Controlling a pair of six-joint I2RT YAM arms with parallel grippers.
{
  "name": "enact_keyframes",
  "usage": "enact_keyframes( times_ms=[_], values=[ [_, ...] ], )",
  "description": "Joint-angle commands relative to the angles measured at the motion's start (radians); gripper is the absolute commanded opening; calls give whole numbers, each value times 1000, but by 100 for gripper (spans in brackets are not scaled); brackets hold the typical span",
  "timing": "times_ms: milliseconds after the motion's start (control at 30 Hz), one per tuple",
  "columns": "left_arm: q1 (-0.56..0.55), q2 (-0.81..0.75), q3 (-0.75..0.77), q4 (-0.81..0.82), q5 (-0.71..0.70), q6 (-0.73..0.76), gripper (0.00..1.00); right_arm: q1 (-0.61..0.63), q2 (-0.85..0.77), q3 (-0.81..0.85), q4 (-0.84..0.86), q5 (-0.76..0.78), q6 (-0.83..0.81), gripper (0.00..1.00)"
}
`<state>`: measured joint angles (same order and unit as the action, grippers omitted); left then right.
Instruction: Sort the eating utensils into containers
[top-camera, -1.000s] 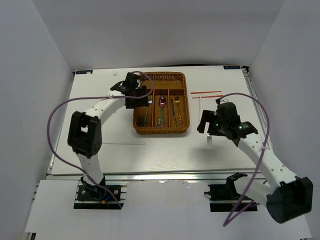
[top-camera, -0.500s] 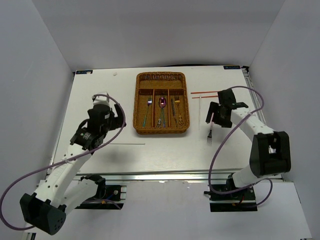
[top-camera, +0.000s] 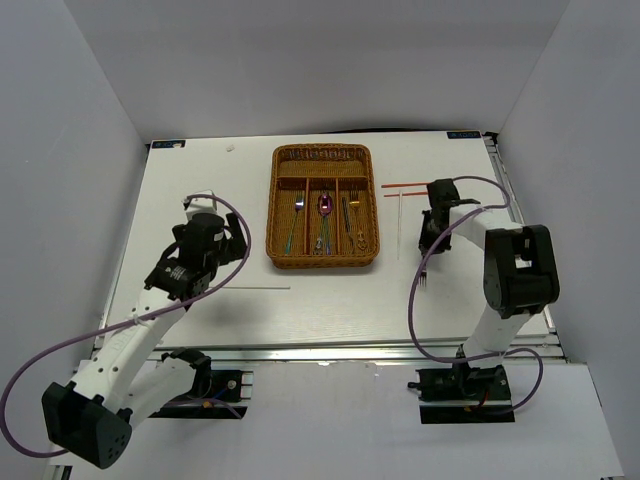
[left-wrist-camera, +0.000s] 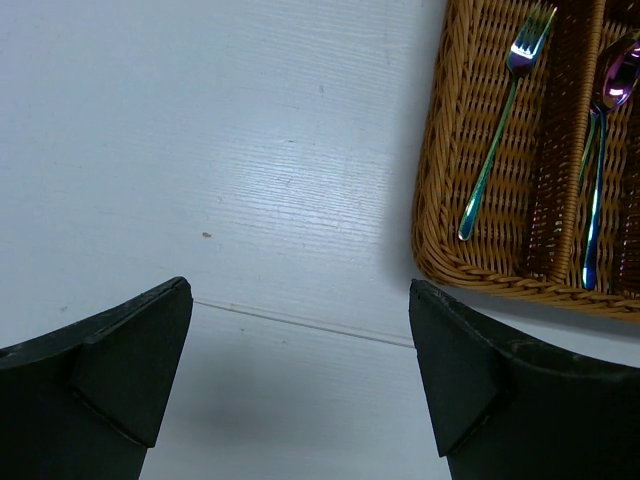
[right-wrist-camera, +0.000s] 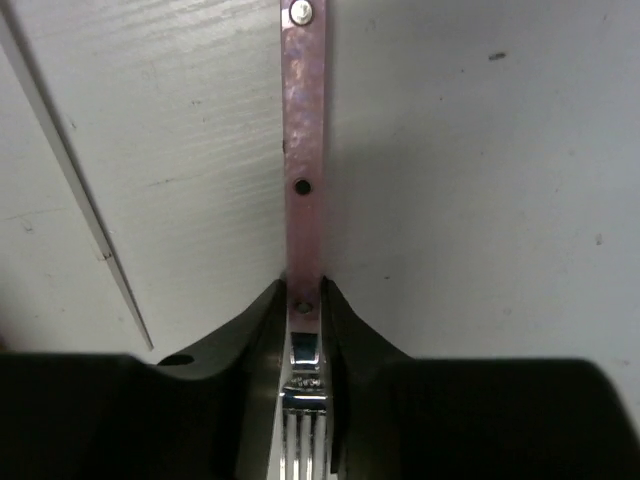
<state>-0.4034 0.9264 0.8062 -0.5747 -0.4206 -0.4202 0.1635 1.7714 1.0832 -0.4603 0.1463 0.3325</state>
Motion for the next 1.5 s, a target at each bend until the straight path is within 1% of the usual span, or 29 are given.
enact_keyframes(
  times_ms=[0, 100, 133, 200, 300, 333, 367, 433, 467, 500, 533, 600, 633, 700, 733, 767, 800, 867, 900, 967, 1000, 1067, 1100, 1200, 1267, 1300, 1400, 1467],
  values=[
    [-5, -21, 19, 6, -23, -9, 98, -2, -10, -48, 31, -22, 10, 21],
    [-6, -24, 19, 6, -23, -8, 98, -1, -41, -92, 41, -7, 10, 14],
    [-6, -24, 22, 3, -23, -9, 98, -2, -87, -112, 48, -57, -1, 2],
    [-6, -26, 22, -1, -29, -9, 98, -1, -110, -124, 51, -71, 5, 0],
    [-5, -35, 27, -4, -49, -14, 98, 17, -231, -128, 61, -169, 34, 0],
    [-5, -38, 27, -7, -56, -18, 98, 31, -266, -123, 58, -172, 46, 0],
    [-5, -49, 27, -8, -70, -22, 98, 69, -332, -115, 69, -175, 72, 0],
    [-6, -60, 27, -11, -84, -28, 98, 103, -394, -89, 97, -250, 100, 0],
    [-5, -66, 28, -14, -93, -29, 98, 138, -401, -83, 154, -295, 117, 0],
    [-5, -76, 28, -16, -112, -32, 98, 155, -398, -71, 170, -336, 156, 0],
    [-5, -81, 28, -19, -121, -37, 98, 203, -374, -28, 182, -341, 169, 0],
    [-5, -90, 28, -25, -147, -42, 98, 250, -330, 30, 198, -341, 197, 0],
    [-5, -98, 30, -25, -155, -46, 98, 275, -272, 99, 198, -347, 218, 0],
    [-5, -103, 30, -31, -171, -52, 98, 347, -183, 167, 224, -349, 253, 0],
    [-5, -103, 28, -31, -175, -52, 98, 390, -155, 205, 230, -343, 266, 0],
    [-5, -101, 30, -31, -173, -52, 98, 409, -124, 280, 232, -330, 278, 0],
    [-5, -100, 31, -31, -173, -52, 98, 425, -68, 318, 236, -306, 289, 0],
    [-5, -87, 34, -37, -179, -54, 98, 468, -14, 418, 242, -274, 325, 0],
    [-5, -83, 36, -39, -181, -55, 98, 479, 37, 446, 242, -242, 338, 0],
    [-5, -78, 36, -40, -187, -55, 98, 502, 88, 492, 252, -214, 371, 0],
    [-5, -77, 36, -42, -185, -55, 98, 505, 142, 539, 252, -205, 379, 0],
    [-5, -78, 36, -37, -184, -55, 98, 519, 203, 604, 227, -208, 387, 0],
    [-5, -77, 34, -37, -182, -54, 98, 524, 261, 673, 213, -203, 385, 0],
    [-5, -69, 36, -36, -178, -51, 98, 545, 327, 772, 183, -169, 396, 0],
    [-5, -63, 37, -37, -175, -49, 98, 551, 376, 811, 152, -151, 404, 0],
    [-5, -57, 37, -36, -175, -48, 98, 551, 394, 825, 141, -102, 413, 0],
    [-5, -55, 39, -39, -172, -48, 98, 554, 402, 837, 121, -51, 427, 7],
    [-5, -57, 39, -37, -172, -46, 98, 556, 404, 837, 127, -56, 419, 14]
  ],
)
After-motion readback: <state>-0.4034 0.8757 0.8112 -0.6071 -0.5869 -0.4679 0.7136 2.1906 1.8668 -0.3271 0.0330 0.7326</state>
